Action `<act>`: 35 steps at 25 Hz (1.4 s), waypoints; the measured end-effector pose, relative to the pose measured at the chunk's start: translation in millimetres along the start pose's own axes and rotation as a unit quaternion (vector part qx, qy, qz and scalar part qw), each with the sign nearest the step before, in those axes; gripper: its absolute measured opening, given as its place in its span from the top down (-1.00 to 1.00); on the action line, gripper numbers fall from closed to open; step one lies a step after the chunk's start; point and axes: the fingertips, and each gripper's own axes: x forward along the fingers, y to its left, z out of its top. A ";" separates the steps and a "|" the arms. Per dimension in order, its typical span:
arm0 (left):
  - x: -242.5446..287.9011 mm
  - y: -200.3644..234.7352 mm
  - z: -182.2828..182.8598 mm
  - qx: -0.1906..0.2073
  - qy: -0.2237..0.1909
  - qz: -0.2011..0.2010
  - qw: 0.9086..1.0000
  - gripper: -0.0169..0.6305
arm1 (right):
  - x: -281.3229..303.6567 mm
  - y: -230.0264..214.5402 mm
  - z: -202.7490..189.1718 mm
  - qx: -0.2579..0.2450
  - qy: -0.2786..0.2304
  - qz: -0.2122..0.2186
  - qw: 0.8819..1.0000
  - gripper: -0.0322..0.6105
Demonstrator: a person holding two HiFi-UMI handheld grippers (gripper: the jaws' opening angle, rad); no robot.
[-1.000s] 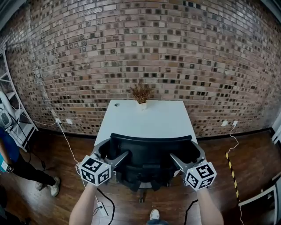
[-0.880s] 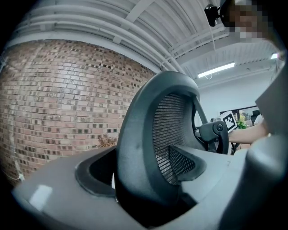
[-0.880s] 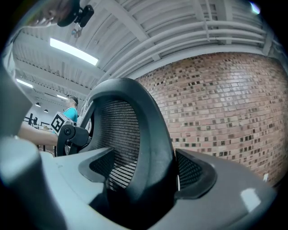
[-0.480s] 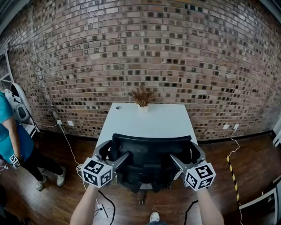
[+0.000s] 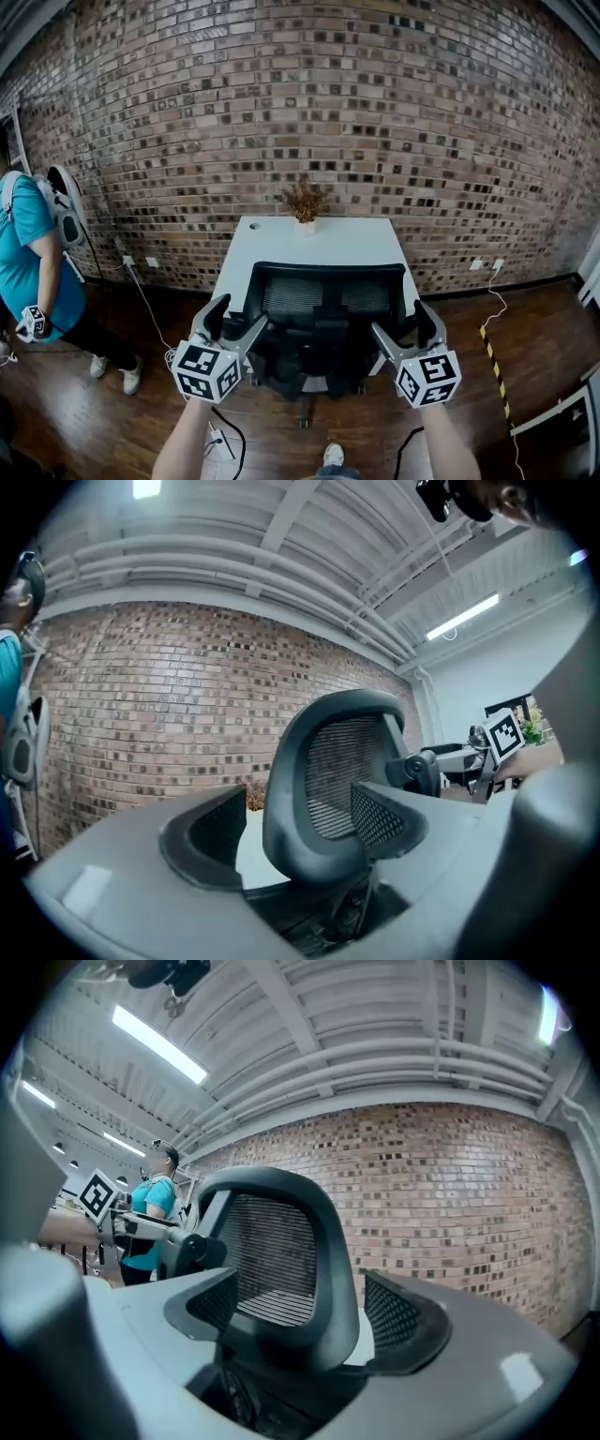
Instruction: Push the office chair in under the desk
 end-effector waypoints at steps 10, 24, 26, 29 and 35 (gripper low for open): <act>-65.6 -58.0 -2.8 -0.004 -0.007 -0.029 1.000 0.22 | -71.8 62.7 13.6 -0.007 0.005 0.012 1.000 -0.12; -123.4 -159.1 10.3 -0.027 -0.045 -0.052 0.997 0.84 | -150.6 134.9 28.0 0.009 -0.017 0.078 0.997 0.70; -130.0 -179.3 7.8 -0.031 -0.041 -0.058 0.997 0.89 | -165.6 141.8 27.6 0.021 -0.016 0.095 0.995 0.90; -138.8 -210.8 6.0 -0.031 -0.036 -0.069 0.996 0.90 | -187.0 149.2 28.1 0.025 -0.016 0.116 0.993 0.90; -153.6 -253.9 -6.2 -0.033 -0.018 -0.078 0.996 0.90 | -218.0 155.8 20.5 0.042 -0.018 0.137 0.989 0.90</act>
